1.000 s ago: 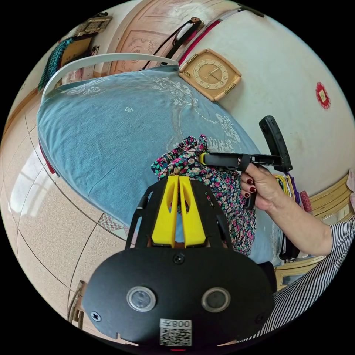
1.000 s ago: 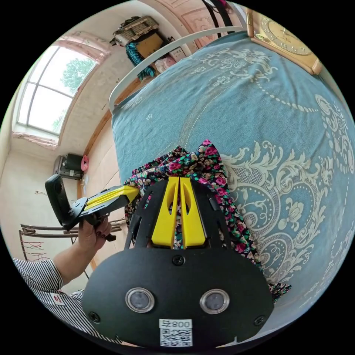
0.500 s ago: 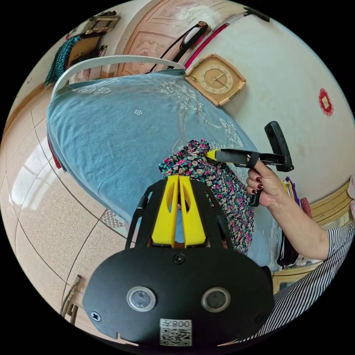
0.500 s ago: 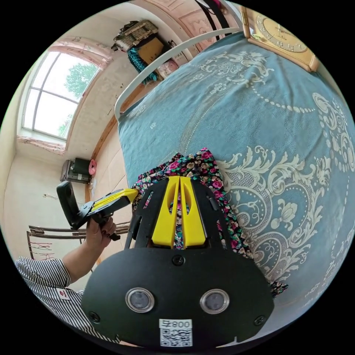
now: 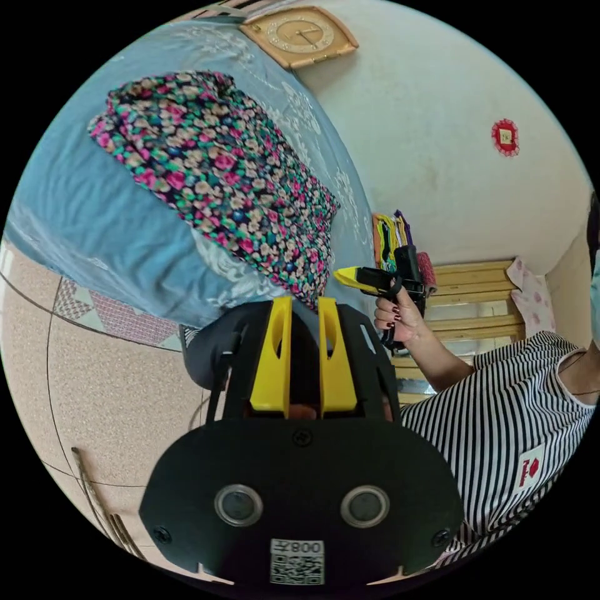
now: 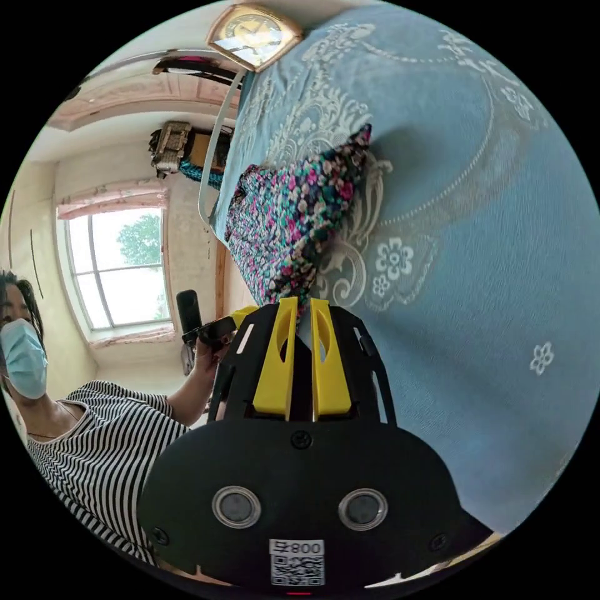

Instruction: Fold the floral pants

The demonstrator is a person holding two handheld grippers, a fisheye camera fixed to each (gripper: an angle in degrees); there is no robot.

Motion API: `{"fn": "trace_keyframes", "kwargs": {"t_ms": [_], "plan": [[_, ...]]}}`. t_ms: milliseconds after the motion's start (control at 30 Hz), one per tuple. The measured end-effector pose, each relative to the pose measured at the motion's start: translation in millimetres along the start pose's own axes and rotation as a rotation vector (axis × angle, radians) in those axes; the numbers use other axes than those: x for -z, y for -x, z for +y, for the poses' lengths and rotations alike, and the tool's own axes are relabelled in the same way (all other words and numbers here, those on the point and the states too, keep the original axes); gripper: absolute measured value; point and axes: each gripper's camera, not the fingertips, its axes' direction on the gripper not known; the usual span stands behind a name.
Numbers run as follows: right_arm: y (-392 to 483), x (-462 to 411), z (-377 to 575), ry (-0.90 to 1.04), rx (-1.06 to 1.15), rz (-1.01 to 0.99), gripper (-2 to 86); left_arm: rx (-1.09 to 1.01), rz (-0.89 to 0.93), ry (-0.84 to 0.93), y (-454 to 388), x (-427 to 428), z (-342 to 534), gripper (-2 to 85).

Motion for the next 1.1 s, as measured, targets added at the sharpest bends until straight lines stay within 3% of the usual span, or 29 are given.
{"fn": "trace_keyframes", "kwargs": {"t_ms": [233, 633, 833, 967, 1100], "plan": [[-91.3, -47.5, 41.6, -0.013, -0.128, -0.241, 6.9, -0.041, -0.027, 0.136, -4.2, -30.3, -30.9, 3.1], [-181.2, -91.1, 68.4, -0.02, -0.133, -0.45, 9.2, -0.02, 0.096, 0.03, -5.8, -7.1, -29.7, 1.5], [-222.5, -114.2, 77.2, -0.004, -0.151, -0.514, 5.6, -0.007, 0.102, 0.022, -5.4, 5.9, -28.1, 2.1], [-237.3, -111.1, 85.8, -0.015, -0.117, -0.528, 3.3, 0.017, 0.139, -0.074, -1.1, 36.6, -17.7, 3.3], [-247.5, -101.1, 89.3, -0.048, -0.084, -0.566, 2.5, 0.169, 0.195, -0.247, 26.6, 74.8, 3.2, 6.1]]}}
